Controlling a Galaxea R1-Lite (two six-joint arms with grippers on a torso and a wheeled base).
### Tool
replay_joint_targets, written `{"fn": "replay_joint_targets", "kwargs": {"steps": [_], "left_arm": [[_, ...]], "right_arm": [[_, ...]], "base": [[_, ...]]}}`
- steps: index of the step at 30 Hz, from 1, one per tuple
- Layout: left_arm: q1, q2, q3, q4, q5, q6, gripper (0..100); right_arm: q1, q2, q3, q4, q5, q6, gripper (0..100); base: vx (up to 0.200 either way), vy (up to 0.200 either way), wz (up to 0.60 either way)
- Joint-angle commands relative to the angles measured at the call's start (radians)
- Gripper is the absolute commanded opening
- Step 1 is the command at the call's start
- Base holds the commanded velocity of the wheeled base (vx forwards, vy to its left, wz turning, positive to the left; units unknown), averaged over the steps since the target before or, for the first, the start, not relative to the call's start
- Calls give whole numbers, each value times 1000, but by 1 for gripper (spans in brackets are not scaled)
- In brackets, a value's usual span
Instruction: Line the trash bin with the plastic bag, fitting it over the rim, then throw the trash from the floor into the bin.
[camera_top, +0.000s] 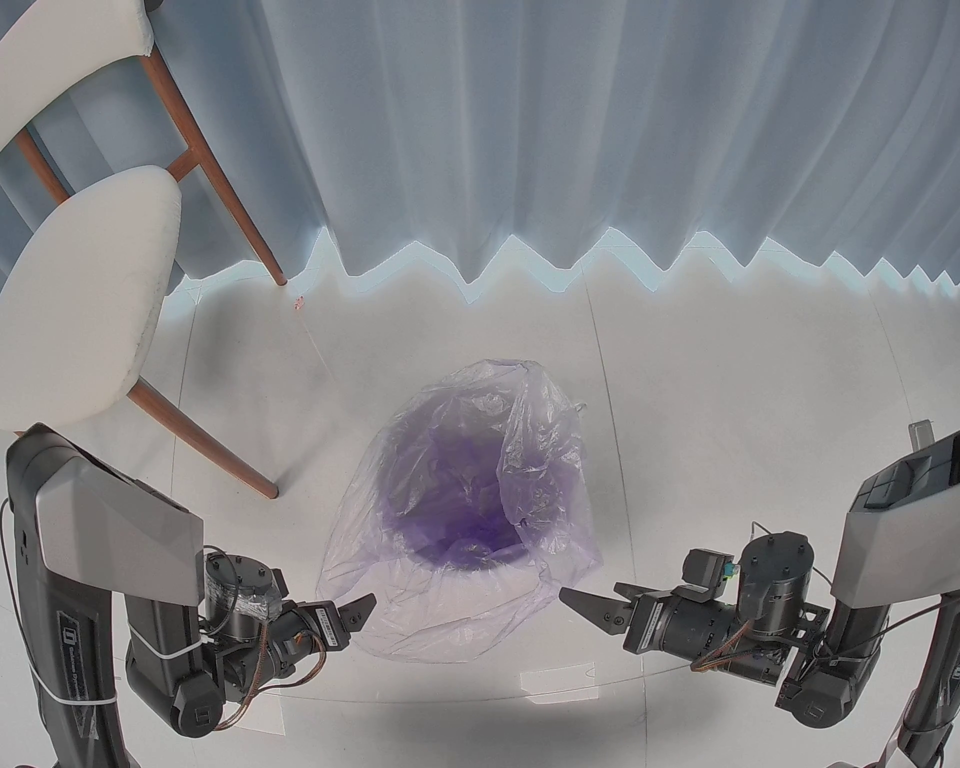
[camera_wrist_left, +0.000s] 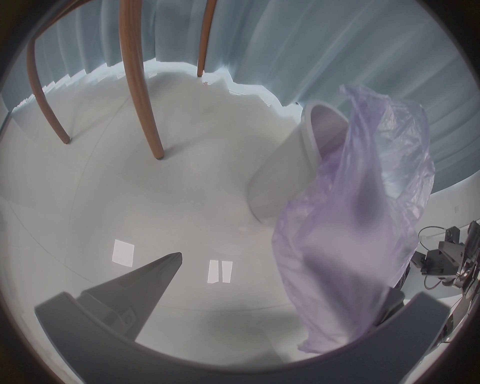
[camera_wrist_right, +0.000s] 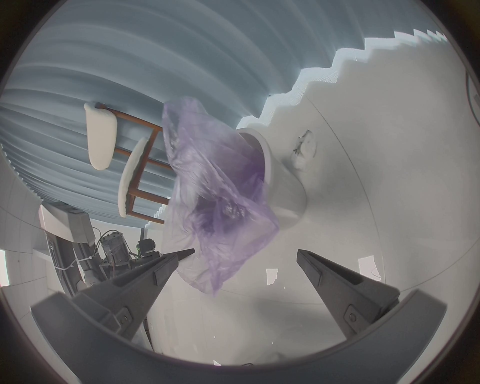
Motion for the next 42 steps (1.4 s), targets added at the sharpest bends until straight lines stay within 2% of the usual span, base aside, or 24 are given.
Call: {"fn": "replay_joint_targets", "kwargs": {"steps": [1,6,8,13,18,19,22,24,26,28,30,34,36,38,40,42], "left_arm": [[-23,-147,26,-1,46,-12,100],[-57,-350,79,1,44,-11,100],[-60,-374,85,1,43,-9,100],[-106,-577,140,1,32,17,100],[-147,-712,131,1,-46,118,100],[-149,-750,118,3,-80,147,100],[-157,-819,135,15,-115,205,100],[-149,-860,141,42,-119,276,100],[-143,-882,125,105,-119,328,100],[-137,-899,69,181,-123,345,100],[-135,-903,6,254,-138,345,100],[-155,-905,-105,355,-189,328,100],[-189,-899,-122,363,-180,317,100],[-247,-896,-130,362,-135,302,100],[-267,-896,-135,351,-88,259,100],[-273,-896,-179,351,-82,199,100]], "right_arm": [[9,-112,0,-11,2,-2,100],[12,-184,-46,12,0,51,100],[12,-191,-50,23,0,58,100],[14,-230,-104,121,-5,87,100],[31,-370,-199,355,-6,205,100],[34,-428,-222,453,-6,216,100],[51,-522,-253,654,-6,199,100],[68,-545,-256,752,-20,133,100],[69,-540,-244,789,-58,47,100],[69,-523,-231,782,-106,-33,100],[69,-508,-217,767,-130,-74,100],[68,-479,-188,694,-137,-103,100],[68,-462,-184,660,-137,-108,100],[65,-430,-179,612,-137,-108,100],[58,-395,-171,565,-138,-108,100],[54,-361,-168,513,-140,-108,100]], "base": [[0,0,0],[0,0,0],[0,0,0],[0,0,0],[0,0,0],[0,0,0],[0,0,0],[0,0,0],[100,0,0],[200,0,0],[200,0,0],[200,0,0],[0,0,0],[0,0,0],[0,0,0],[0,0,0]]}}
